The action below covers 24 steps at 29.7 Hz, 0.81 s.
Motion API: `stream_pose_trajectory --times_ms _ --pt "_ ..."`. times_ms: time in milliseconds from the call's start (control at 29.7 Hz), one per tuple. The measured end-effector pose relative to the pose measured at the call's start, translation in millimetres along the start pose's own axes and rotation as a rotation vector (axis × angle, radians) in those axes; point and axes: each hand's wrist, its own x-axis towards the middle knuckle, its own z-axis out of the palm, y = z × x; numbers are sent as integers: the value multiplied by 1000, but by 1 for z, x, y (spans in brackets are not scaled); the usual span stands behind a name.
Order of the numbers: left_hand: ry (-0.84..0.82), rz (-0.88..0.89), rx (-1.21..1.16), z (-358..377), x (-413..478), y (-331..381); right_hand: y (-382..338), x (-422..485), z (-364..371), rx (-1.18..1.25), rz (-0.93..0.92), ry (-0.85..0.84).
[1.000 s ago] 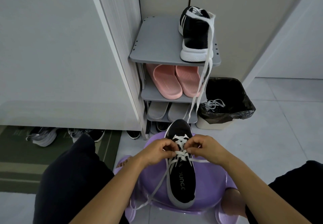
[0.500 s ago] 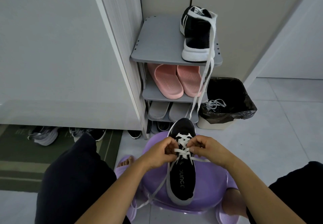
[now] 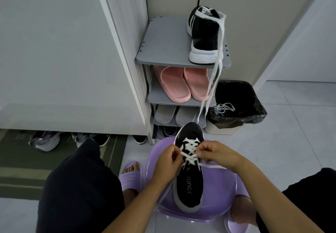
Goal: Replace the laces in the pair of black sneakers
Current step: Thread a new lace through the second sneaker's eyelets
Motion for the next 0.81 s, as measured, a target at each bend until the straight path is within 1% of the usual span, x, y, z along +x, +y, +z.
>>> stream_pose_trajectory --times_ms 101,169,303,438,506,607,674,742,809 --pt "48 -27 -52 3 -5 1 4 -2 -1 37 -28 60" --pt "17 -51 -66 6 -5 1 6 -3 -1 48 -35 56" --pt "-24 -6 -14 7 -4 2 6 -3 1 -20 -58 101" --pt "41 20 2 5 -6 5 3 -4 -2 -13 -40 90" --pt "39 5 -16 4 -6 6 3 -6 -3 -15 -29 102" --pt "36 -81 -108 5 -10 10 8 -8 -1 43 -23 207" --pt "27 -110 -204 5 -15 12 11 -13 6 105 2 201" --pt "-16 -95 -263 3 -16 11 16 -17 14 170 10 205" --pt "-65 -55 -230 -2 -13 9 18 -18 19 217 -7 251"
